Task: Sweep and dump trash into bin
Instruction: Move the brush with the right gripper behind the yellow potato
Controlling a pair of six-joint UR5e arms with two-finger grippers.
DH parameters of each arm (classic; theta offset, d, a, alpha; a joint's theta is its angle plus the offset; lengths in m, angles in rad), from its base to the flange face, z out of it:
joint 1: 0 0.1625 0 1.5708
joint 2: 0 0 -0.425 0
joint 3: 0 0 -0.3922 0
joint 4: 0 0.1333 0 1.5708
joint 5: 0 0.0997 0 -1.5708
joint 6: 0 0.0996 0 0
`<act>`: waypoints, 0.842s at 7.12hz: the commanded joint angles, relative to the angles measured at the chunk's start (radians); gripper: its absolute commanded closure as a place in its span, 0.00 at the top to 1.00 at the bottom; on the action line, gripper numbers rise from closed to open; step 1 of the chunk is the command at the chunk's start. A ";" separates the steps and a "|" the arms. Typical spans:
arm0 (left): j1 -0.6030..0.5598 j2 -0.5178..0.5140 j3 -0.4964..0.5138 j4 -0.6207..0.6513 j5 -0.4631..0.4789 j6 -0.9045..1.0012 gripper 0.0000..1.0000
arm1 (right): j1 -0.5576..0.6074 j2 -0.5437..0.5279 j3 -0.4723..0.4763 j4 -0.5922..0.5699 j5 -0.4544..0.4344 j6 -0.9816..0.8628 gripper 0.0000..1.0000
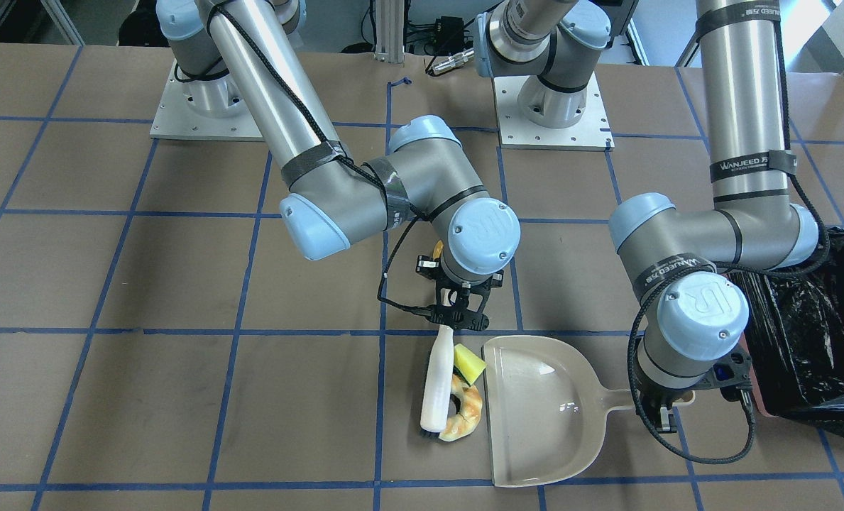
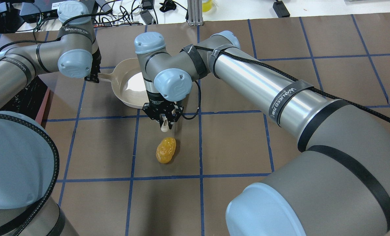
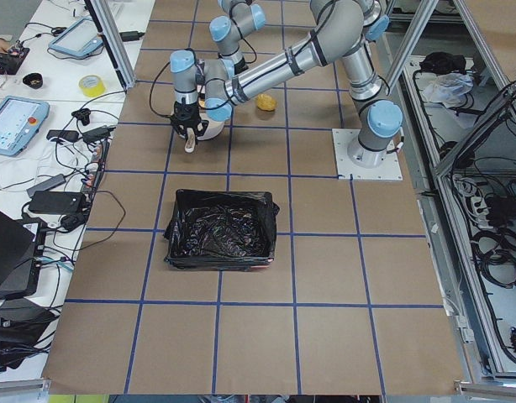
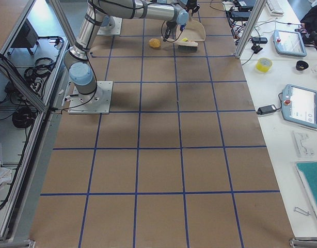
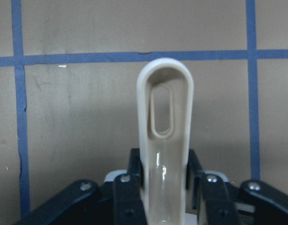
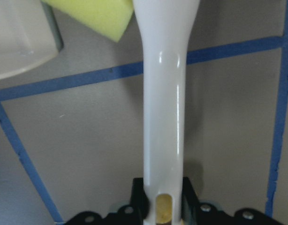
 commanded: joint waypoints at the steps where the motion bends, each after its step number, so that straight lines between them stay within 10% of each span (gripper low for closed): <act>1: -0.002 0.000 0.000 0.000 -0.002 0.000 0.00 | 0.019 0.056 -0.091 -0.016 0.058 0.005 0.00; 6: -0.003 0.000 -0.002 0.000 -0.008 -0.002 0.00 | 0.052 0.136 -0.197 -0.103 0.174 -0.062 0.00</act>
